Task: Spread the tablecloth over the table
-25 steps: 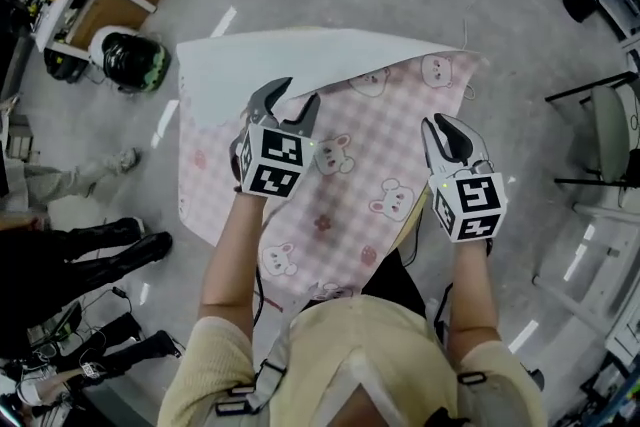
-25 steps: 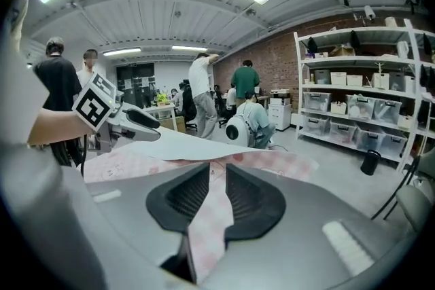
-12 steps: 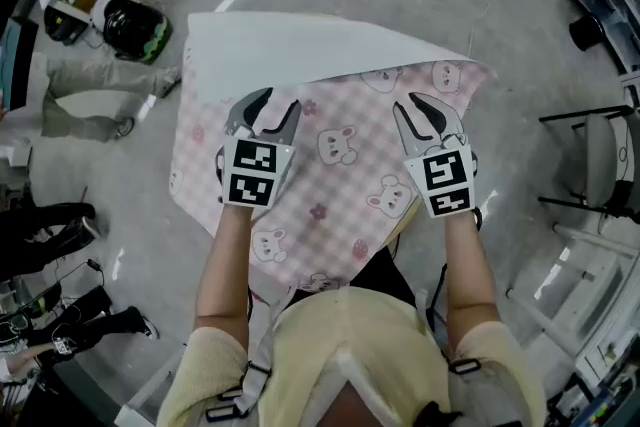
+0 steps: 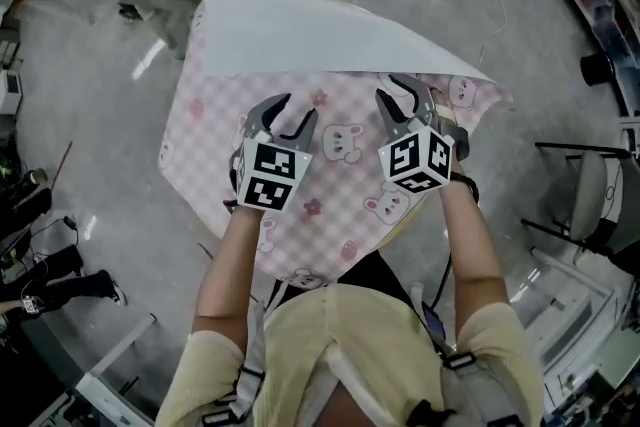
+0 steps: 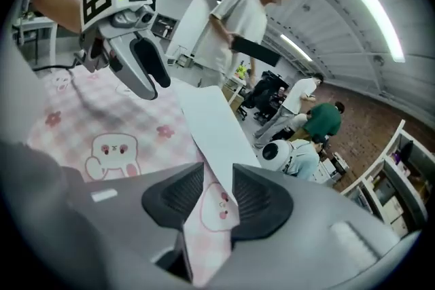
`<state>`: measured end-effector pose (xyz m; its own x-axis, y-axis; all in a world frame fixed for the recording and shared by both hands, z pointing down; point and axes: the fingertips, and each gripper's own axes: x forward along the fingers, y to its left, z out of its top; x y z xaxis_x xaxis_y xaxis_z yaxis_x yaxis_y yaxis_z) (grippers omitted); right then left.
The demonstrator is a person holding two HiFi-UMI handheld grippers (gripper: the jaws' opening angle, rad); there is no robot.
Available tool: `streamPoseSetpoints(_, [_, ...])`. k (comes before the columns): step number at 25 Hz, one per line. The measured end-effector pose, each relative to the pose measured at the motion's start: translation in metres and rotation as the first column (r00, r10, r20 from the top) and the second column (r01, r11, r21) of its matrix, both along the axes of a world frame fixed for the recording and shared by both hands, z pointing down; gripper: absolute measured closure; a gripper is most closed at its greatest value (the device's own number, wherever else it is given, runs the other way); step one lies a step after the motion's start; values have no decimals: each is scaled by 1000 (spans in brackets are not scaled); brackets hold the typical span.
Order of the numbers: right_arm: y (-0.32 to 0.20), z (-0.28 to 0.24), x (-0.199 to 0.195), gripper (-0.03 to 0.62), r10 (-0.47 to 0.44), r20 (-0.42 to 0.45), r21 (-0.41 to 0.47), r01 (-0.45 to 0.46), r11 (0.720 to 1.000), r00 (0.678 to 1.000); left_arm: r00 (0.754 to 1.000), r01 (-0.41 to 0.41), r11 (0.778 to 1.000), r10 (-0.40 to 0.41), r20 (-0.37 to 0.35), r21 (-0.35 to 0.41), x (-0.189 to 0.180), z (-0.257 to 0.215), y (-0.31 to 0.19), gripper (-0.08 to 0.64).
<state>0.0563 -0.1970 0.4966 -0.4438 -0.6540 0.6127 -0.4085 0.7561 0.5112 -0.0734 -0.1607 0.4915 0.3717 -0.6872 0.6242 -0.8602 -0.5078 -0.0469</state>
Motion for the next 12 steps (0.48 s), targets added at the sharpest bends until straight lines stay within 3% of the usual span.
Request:
streamPoseSetpoints(7, [-18,25,-17,448,-131,-122,38,137,990,984,997,77,997,-77,-1,-13,-20,7,-1,357])
streamPoseSetpoints(12, [-24,37,-29,440,-218,-208,58,235,970,954,994,108,994,-108,-8,-33,-28,13,0,357])
